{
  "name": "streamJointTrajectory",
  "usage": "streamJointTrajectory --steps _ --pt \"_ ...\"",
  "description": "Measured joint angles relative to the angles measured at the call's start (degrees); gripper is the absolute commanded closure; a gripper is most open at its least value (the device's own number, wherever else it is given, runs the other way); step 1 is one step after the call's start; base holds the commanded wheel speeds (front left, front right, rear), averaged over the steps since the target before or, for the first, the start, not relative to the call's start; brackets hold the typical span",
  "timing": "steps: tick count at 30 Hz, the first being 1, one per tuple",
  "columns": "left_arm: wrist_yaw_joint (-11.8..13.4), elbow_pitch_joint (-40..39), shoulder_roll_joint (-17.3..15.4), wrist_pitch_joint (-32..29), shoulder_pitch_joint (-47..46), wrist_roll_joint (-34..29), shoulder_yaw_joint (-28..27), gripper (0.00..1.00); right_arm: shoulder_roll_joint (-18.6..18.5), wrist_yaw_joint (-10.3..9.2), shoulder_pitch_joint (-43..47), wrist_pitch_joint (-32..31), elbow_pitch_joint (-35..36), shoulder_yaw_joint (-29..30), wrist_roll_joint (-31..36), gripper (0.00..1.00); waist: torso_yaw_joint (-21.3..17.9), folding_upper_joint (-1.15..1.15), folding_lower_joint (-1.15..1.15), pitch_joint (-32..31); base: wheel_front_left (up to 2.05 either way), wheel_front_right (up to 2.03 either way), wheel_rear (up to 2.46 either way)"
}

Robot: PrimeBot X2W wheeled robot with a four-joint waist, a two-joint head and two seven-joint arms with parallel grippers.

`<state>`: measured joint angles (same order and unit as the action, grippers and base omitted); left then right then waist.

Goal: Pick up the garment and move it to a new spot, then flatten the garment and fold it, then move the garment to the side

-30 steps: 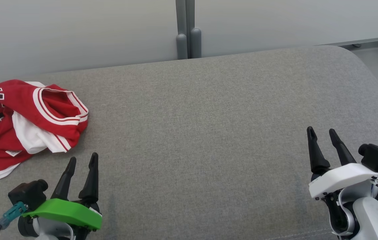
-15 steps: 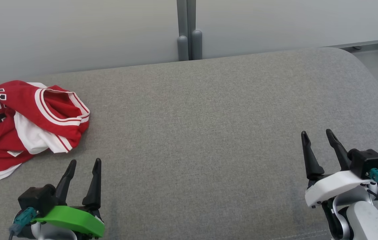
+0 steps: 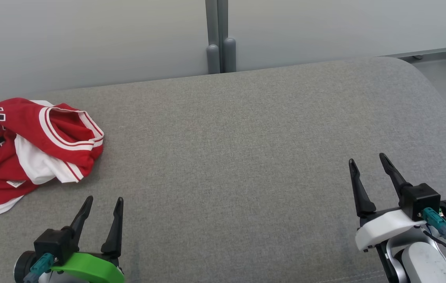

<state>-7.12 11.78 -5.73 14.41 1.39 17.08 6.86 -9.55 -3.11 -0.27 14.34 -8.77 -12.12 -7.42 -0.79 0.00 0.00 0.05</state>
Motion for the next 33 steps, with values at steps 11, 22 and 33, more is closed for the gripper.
streamJointTrajectory --steps 11,22,33 --pt "0.0 2.8 0.0 0.0 0.1 0.8 -1.1 0.0 0.7 0.6 0.8 0.0 -0.3 1.7 -0.7 0.0 -0.2 0.0 0.0 0.1 0.0 0.0 0.0" --pt "0.0 4.2 0.1 0.0 0.1 1.0 -1.4 0.0 0.8 1.9 0.8 0.0 -0.8 2.6 -0.7 0.0 -0.1 0.0 0.0 0.2 0.0 0.0 0.0" --pt "0.0 4.5 0.3 0.0 -0.7 1.0 0.3 0.0 0.7 2.58 1.1 0.0 -0.9 4.5 -0.6 0.0 1.2 0.0 0.0 0.2 0.0 0.0 0.0"
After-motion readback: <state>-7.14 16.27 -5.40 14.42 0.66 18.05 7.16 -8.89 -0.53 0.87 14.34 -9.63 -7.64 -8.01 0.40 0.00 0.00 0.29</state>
